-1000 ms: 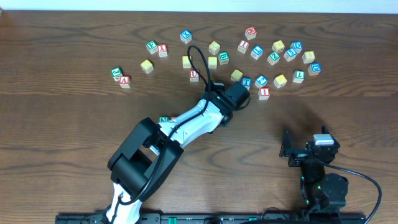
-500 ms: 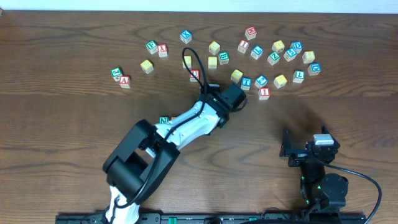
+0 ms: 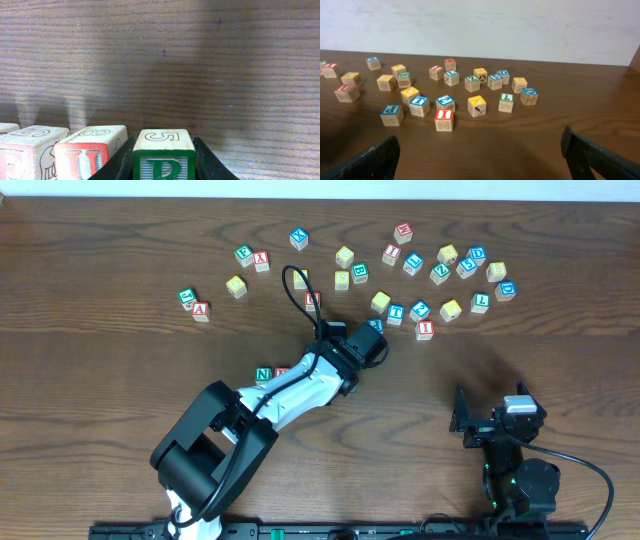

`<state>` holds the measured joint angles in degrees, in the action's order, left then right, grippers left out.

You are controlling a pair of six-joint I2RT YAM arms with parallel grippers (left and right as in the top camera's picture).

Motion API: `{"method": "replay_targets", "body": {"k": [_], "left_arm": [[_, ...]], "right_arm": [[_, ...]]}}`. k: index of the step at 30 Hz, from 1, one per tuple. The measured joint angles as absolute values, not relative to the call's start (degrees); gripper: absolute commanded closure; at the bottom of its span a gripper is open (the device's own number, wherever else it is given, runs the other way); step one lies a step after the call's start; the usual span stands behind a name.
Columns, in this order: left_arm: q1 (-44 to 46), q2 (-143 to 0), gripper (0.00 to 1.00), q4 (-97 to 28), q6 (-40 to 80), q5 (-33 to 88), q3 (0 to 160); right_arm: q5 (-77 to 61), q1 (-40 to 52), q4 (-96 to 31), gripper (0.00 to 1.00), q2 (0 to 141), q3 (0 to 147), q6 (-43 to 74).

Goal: Spell out NEURIPS
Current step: 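Lower the R block right of U and open the left gripper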

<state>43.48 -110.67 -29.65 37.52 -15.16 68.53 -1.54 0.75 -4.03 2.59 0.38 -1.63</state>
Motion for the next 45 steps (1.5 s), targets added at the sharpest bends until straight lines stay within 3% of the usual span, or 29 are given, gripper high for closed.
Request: {"method": "replay_targets", "body": {"k": [16, 19, 24, 27, 36, 39, 45], "left_arm": [[43.5, -110.7, 0.84, -29.6, 37.5, -14.9, 68.5], [43.5, -110.7, 0.73, -29.6, 37.5, -14.9, 68.5], [43.5, -110.7, 0.72, -29.6, 37.5, -14.9, 68.5], [43.4, -110.7, 0.63, -29.5, 37.5, -14.8, 68.5], [43.3, -110.7, 0.61, -29.5, 37.5, -13.8, 68.2], [43.3, -110.7, 0.53, -29.5, 37.5, -13.6, 68.2], [43.3, -110.7, 0.51, -29.5, 37.3, -13.6, 68.2]], "right_arm": [[-1.5, 0.8, -4.0, 0.01, 2.6, 0.4, -1.6], [-1.5, 0.8, -4.0, 0.01, 2.6, 0.4, -1.6], [-1.5, 0.8, -4.0, 0.01, 2.6, 0.4, -1.6], [-1.5, 0.8, -4.0, 0.01, 2.6, 0.4, -1.6], [-1.5, 0.8, -4.0, 0.01, 2.6, 0.4, -1.6], [-1.5, 0.8, -4.0, 0.01, 2.6, 0.4, -1.6], [-1.5, 0.8, -4.0, 0.01, 2.6, 0.4, -1.6]]}}
